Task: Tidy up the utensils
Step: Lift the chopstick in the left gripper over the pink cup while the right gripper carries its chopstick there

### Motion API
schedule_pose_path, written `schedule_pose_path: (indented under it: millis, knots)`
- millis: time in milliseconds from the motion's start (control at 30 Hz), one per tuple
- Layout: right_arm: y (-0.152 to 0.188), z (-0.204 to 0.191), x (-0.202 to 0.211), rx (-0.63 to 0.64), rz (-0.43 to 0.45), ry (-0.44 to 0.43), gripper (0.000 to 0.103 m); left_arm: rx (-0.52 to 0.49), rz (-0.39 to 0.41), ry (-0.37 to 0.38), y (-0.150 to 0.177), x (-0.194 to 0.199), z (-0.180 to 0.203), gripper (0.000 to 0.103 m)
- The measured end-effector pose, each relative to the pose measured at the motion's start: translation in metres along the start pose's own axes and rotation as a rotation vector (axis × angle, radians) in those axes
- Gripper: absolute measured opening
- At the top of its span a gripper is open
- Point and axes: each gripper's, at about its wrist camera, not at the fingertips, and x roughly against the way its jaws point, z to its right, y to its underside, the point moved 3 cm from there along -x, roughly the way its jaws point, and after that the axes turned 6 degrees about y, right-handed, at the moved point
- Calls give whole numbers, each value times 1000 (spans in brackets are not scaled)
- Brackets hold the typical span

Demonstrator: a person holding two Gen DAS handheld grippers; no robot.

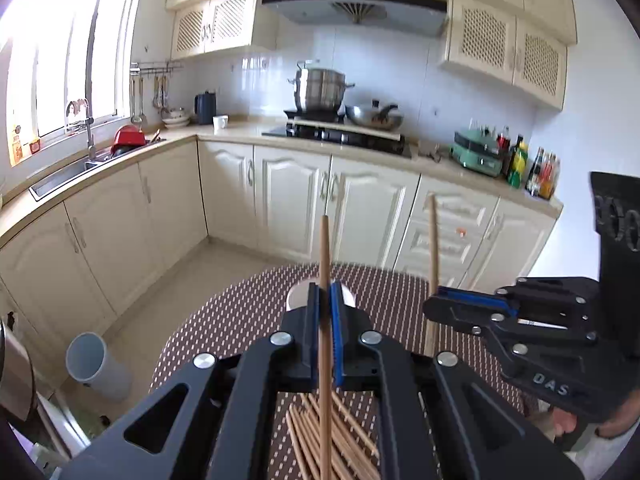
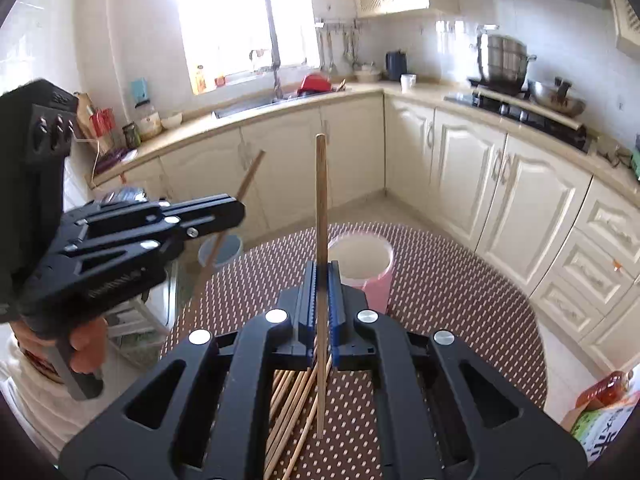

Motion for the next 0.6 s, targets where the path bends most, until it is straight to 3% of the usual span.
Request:
schedule_pose_path:
  millis: [300,600]
  knots:
    - [-47,11,11,-29,138,39,6,51,117,-10,-38,-19,-10,6]
    - [-81,18,3,-54,291,99,6,81,327,-47,-73,-37,-16,6]
